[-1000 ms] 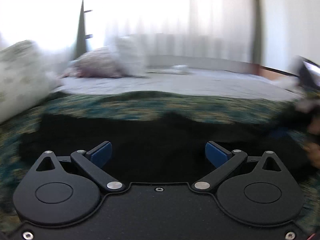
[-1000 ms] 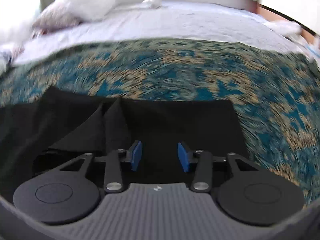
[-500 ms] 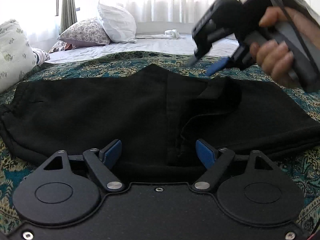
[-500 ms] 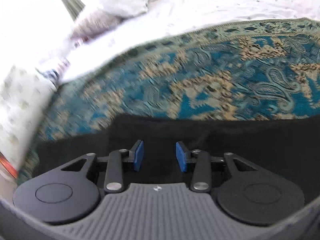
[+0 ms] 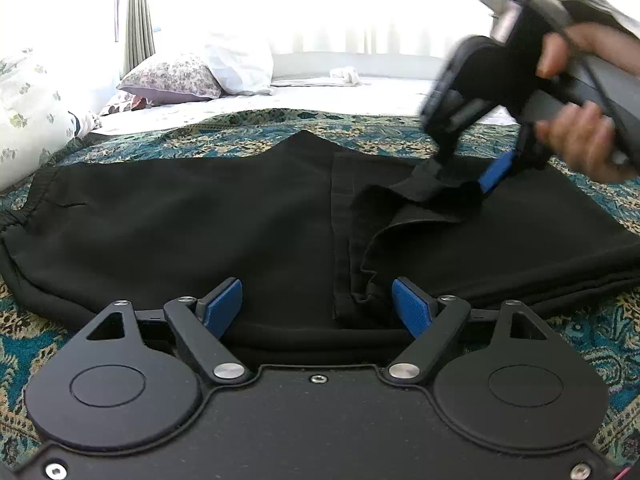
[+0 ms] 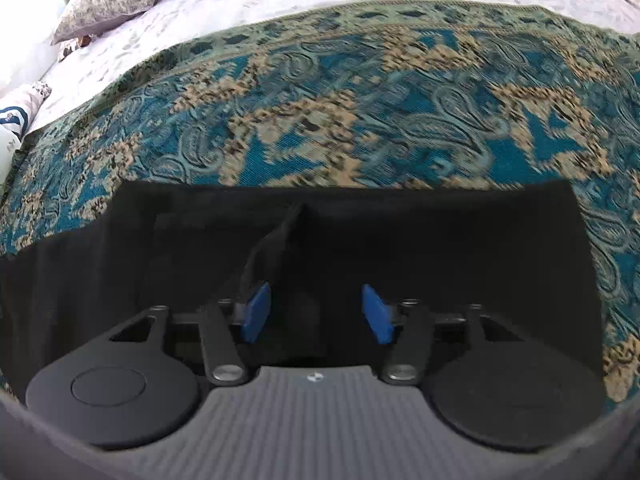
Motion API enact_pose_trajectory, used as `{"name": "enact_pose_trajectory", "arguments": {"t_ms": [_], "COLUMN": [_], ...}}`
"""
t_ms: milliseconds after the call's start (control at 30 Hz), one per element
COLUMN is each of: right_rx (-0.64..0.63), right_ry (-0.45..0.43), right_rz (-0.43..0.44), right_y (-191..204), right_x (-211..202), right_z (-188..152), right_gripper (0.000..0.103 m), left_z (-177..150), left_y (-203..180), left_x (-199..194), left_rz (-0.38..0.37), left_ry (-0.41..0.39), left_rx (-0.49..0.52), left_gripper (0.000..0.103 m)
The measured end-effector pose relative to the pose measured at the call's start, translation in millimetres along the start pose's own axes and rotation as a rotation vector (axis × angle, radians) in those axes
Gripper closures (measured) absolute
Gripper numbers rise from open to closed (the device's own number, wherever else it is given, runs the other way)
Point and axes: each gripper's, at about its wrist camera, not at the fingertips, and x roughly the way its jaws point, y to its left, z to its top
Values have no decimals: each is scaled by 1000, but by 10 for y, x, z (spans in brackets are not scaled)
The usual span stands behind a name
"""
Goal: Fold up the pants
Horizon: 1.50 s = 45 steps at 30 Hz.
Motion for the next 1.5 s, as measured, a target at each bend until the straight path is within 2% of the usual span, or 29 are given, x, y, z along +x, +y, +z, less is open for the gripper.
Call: {"name": "enact_pose_trajectory", "arguments": {"t_ms": [67,233,300,600,700,733,867,933,1000,1067,1167,1267,1400,1500], "right_rx": [-7,135,161,64,-85,-139,-293,-387,-464,-515,-561,-546,-424,-396], "right_ry": [0,21,-15,-148,-163,-175,-198,-205,-205,-203,-231,-267,-257,-231], "right_rz": [56,390,424,233,63,37,28,-4,-106,-259,-375,-357,-178,-112], "right_y": [139,256,297,188,337,393,666,842,1015,1153,1261,1282,1168,1126], "right_x": [20,51,25,-207,-223,-227,-240,-207,-113,32,185,224,219,245], "right_z": [42,183,213,41,-37,-67,-169,-210,-239,-231,-183,-112,2,0], "right_gripper": [35,33,33,32,32,32,30,27,27,27,28,28,29,26], "left_z": [-12,-16,-17,-38,-39,-41,-50,-50,-50,-50,-50,-50,-48,-50], "left_y": [-2,10,9,27,25,22,20,22,21,22,21,17,18,15], "left_x": [-34,-37,-38,-55,-61,-63,-70,-73,-73,-74,-73,-71,-76,-79], "left_rz": [-2,-7,-6,-12,-9,-8,-9,-9,-6,-6,-6,-6,-7,-8], "left_ry": [-1,0,-2,-12,-13,-14,-16,-16,-17,-17,-17,-16,-17,-21], "left_rx": [-1,-8,-8,-17,-13,-12,-12,-12,-10,-10,-10,-10,-12,-11], "left_gripper": [21,21,21,21,21,21,21,21,21,21,21,21,21,21]}}
